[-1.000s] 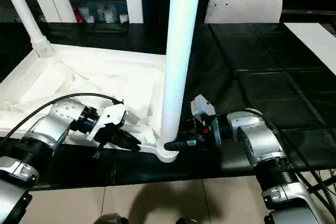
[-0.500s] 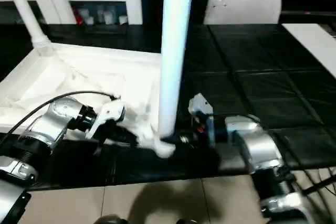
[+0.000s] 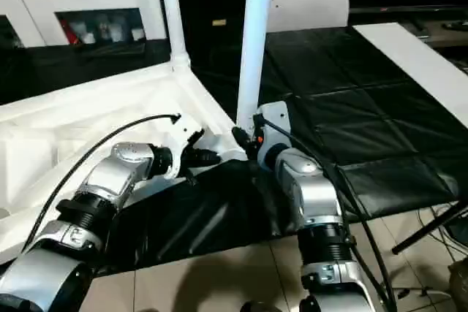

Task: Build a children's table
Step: Rotate leg to tighten

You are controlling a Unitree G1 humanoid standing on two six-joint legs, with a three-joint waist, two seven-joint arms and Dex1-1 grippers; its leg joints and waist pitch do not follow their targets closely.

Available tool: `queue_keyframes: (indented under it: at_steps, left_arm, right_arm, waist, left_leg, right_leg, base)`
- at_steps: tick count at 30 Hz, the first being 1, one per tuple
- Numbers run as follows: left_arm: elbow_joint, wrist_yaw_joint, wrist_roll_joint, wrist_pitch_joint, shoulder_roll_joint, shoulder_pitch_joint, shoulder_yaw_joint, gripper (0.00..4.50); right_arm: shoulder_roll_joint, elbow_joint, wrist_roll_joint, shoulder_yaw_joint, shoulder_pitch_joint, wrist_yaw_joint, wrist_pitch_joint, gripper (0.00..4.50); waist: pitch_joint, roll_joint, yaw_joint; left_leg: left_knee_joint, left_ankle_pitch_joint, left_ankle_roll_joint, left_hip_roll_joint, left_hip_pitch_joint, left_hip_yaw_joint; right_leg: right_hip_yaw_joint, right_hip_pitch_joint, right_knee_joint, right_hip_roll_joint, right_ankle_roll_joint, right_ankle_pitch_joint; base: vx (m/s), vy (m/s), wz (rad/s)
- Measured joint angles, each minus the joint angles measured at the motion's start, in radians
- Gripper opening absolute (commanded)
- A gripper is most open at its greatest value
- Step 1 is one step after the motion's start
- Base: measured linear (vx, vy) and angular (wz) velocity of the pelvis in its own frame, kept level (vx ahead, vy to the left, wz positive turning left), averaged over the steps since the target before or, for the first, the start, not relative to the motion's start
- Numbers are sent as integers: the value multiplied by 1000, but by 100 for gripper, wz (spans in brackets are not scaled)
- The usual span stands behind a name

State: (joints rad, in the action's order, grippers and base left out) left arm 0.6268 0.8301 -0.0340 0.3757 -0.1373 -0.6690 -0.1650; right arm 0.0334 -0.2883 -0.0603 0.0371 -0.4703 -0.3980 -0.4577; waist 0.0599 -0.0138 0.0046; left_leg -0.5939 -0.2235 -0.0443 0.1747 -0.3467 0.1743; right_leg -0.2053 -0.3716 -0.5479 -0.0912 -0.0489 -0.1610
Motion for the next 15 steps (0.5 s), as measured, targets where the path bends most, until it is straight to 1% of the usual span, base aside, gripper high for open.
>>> queue_keyframes:
  at_steps: [2, 3, 4, 5, 7, 8, 9, 12, 14, 15]
  left_arm:
    - [-31, -1, -3, 0, -8, 10, -7, 0]
    - [-42, 0, -3, 0, -11, 15, -12, 0]
    - [-47, 1, -3, -1, -12, 18, -13, 0]
    - [-52, 3, -3, -3, -15, 23, -15, 0]
    - [-61, 35, -2, -29, -38, 32, -32, 0]
    - [-61, 52, -2, -40, -51, 33, -39, 0]
    - [-64, 80, 0, -56, -63, 37, -47, 0]
    - [-65, 159, 1, -108, -104, 49, -55, 0]
    - [-65, 203, 8, -146, -127, 60, -61, 0]
    - [-65, 242, 19, -168, -145, 66, -69, 0]
  right_arm:
    - [-11, 16, 0, 0, 13, 0, 19, 271]
    - [-11, 23, -1, -2, 23, 0, 32, 293]
    - [-11, 30, -3, -2, 31, -1, 36, 293]
    - [-10, 33, -4, -4, 34, -4, 37, 314]
    - [21, 49, -22, -18, 57, -67, 53, 317]
    - [33, 53, -28, -21, 65, -91, 61, 327]
    - [60, 61, -40, -31, 80, -138, 73, 353]
    - [127, 68, -64, -47, 101, -259, 103, 366]
    - [161, 69, -71, -59, 111, -327, 123, 391]
    - [203, 68, -80, -73, 111, -385, 141, 399]
  waist:
    - [0, 0, 2]
    - [0, 0, 3]
    - [0, 0, 6]
    - [0, 0, 7]
    - [0, 0, 12]
    - [0, 0, 13]
    - [0, 0, 16]
    - [0, 0, 21]
    - [0, 0, 27]
    - [0, 0, 31]
  left_leg:
    - [-1, 3, 5, 0, -5, 1]
    - [-3, 2, 6, 0, -6, 1]
    - [-3, 3, 7, 0, -7, 1]
    - [-3, 3, 6, 0, -7, 1]
    - [-3, 3, 6, 0, -6, 2]
    - [-3, 3, 6, 1, -6, 2]
    - [-3, 3, 6, 1, -5, 2]
    - [-3, 3, 6, 1, -4, 2]
    - [-3, 3, 6, 1, -4, 2]
    - [-3, 3, 6, 1, -4, 2]
  right_leg:
    - [3, -10, -9, -1, -6, -1]
    - [3, -14, -15, -1, -7, -3]
    - [3, -14, -16, -1, -8, -4]
    - [3, -14, -17, -1, -9, -5]
    - [3, -14, -19, -1, -10, -6]
    - [3, -14, -19, 0, -8, -7]
    - [3, -14, -19, 0, -5, -9]
    - [4, -14, -20, 0, -5, -9]
    - [4, -15, -21, 0, -5, -9]
    - [4, -16, -22, 0, -6, -9]
  base:
    - [0, 0, 0]
    - [0, 0, 0]
    - [0, 0, 0]
    - [0, 0, 0]
    - [0, 0, 0]
    - [0, 0, 0]
    - [0, 0, 0]
    - [0, 0, 0]
    - [0, 0, 0]
    - [0, 0, 0]
